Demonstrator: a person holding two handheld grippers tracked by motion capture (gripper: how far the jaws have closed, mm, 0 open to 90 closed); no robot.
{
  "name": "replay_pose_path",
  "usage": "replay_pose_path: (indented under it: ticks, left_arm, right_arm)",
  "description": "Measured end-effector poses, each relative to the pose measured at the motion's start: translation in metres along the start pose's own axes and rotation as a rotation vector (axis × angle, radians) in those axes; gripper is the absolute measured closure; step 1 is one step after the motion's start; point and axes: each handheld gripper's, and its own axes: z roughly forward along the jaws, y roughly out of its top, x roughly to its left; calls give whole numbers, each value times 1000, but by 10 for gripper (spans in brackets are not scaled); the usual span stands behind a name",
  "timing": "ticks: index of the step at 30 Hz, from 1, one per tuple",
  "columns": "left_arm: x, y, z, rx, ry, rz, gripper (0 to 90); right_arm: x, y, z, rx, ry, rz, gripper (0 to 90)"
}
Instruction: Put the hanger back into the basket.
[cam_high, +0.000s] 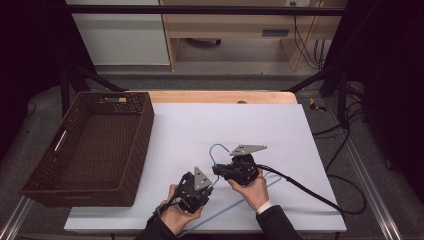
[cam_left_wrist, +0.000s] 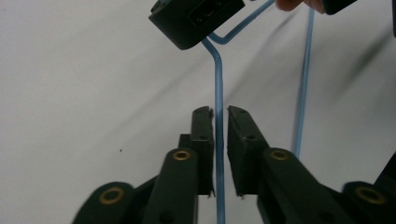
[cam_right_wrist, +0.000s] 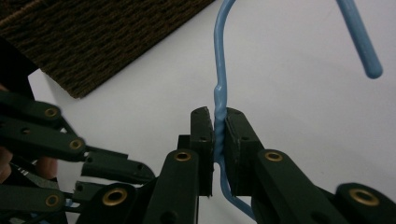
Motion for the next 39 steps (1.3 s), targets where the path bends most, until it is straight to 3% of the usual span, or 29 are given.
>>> replay_pose_path:
  ticks: [6,13,20,22,25,30,33,39]
  left_arm:
    - [8,2,5,42,-58,32,702]
    - [10,4,15,82,-88,25,797]
    - [7,6,15,98,-78,20,857]
    - [6,6,14,76,-62,-10,868]
    - [6,7,13,71,-62,-18,870]
    - [8,8,5,57,-64,-40,871]
    - [10,10,-3,36,-60,-34,871]
    - [12,13,-11,10,-56,-39,872]
  right_arm:
    - [0,1,-2,-7,3,-9,843]
    - [1,1,-3,-10,5,-17,844]
    - [1,1,-3,-11,0,-19,844]
    - [2,1,-5,-20,-6,-24,841]
    - [3,1,-7,-26,-10,-33,828]
    - [6,2,-15,-63,-53,-65,616]
    - [7,2,-26,-110,-60,-94,535]
    - [-1,3,-61,-202,-60,-70,415]
